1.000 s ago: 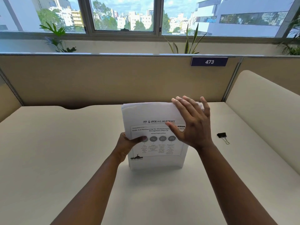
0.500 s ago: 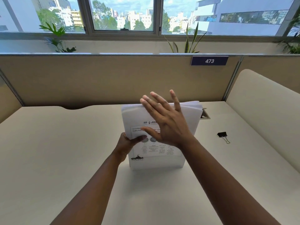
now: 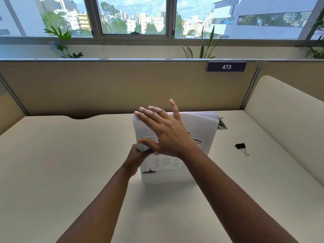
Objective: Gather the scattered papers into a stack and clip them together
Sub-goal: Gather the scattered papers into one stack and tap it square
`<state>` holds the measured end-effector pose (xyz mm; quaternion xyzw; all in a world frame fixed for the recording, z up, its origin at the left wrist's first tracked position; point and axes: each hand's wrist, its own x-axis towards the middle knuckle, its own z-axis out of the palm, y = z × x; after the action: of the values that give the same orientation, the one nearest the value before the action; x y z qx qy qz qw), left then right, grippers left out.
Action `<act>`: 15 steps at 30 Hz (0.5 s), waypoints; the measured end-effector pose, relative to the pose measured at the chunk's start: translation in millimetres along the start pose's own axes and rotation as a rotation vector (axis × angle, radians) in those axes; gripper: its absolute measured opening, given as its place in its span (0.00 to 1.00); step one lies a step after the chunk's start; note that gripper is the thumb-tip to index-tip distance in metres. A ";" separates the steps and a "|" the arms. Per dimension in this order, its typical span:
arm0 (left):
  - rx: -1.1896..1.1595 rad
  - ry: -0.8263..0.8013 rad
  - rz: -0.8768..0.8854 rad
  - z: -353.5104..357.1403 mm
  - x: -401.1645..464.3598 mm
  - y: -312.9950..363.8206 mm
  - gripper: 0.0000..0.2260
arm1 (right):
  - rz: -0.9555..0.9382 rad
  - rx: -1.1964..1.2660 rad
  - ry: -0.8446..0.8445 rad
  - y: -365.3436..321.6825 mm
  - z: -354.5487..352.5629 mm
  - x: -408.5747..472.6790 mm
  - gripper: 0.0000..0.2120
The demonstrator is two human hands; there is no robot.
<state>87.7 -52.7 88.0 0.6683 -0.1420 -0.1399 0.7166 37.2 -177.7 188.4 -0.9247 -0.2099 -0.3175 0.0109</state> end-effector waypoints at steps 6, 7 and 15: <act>-0.025 0.036 -0.026 2.4 1.2 -1.4 0.09 | 0.143 -0.063 0.067 19.2 -10.2 -11.0 0.37; -0.027 0.033 -0.030 2.7 1.6 -1.4 0.09 | 0.193 -0.102 0.074 27.0 -13.5 -15.7 0.37; -0.052 0.021 -0.039 1.2 4.6 -4.7 0.17 | 0.495 -0.169 0.042 64.7 -25.4 -48.8 0.42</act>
<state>91.4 -55.9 83.4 0.6537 -0.1176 -0.1507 0.7322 13.3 -259.2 187.2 -0.9387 0.0504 -0.3408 0.0152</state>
